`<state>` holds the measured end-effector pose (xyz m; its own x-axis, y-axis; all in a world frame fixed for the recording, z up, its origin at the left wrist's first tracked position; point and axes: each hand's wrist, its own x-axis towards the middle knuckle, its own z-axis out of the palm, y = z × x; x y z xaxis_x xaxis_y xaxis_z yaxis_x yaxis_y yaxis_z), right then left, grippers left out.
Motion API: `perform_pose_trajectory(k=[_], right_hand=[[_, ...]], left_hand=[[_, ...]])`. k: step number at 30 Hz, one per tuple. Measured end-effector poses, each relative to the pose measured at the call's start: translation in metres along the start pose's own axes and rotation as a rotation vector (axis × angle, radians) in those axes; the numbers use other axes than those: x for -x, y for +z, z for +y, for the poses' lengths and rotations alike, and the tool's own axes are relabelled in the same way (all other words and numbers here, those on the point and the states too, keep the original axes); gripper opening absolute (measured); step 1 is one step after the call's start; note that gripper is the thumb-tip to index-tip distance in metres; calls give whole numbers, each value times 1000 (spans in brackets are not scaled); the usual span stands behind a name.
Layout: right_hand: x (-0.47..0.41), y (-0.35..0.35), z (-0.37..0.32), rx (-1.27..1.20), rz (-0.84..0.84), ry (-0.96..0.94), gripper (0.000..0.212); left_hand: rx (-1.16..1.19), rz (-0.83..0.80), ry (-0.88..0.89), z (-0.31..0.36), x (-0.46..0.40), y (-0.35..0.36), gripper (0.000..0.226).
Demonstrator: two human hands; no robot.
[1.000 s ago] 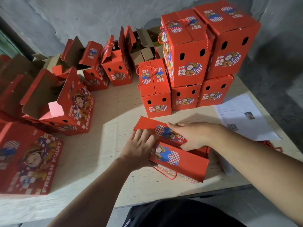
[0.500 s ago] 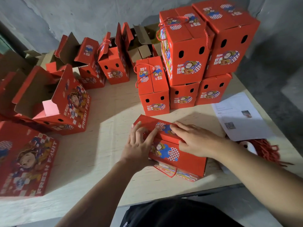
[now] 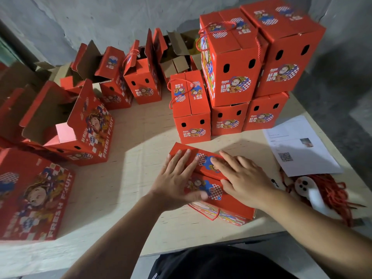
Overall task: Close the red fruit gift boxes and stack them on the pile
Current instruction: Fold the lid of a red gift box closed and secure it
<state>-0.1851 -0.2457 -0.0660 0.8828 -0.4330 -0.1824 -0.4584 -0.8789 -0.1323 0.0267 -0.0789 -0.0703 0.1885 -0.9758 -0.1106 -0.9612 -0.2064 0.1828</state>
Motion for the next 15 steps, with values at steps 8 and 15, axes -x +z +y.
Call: perform_pose_trajectory(k=[8, 15], right_hand=[[-2, 3, -7, -28, -105, 1, 84], [33, 19, -41, -77, -4, 68, 100]], left_hand=[[148, 209, -362, -12, -29, -10, 89], [1011, 84, -555, -35, -27, -2, 105]])
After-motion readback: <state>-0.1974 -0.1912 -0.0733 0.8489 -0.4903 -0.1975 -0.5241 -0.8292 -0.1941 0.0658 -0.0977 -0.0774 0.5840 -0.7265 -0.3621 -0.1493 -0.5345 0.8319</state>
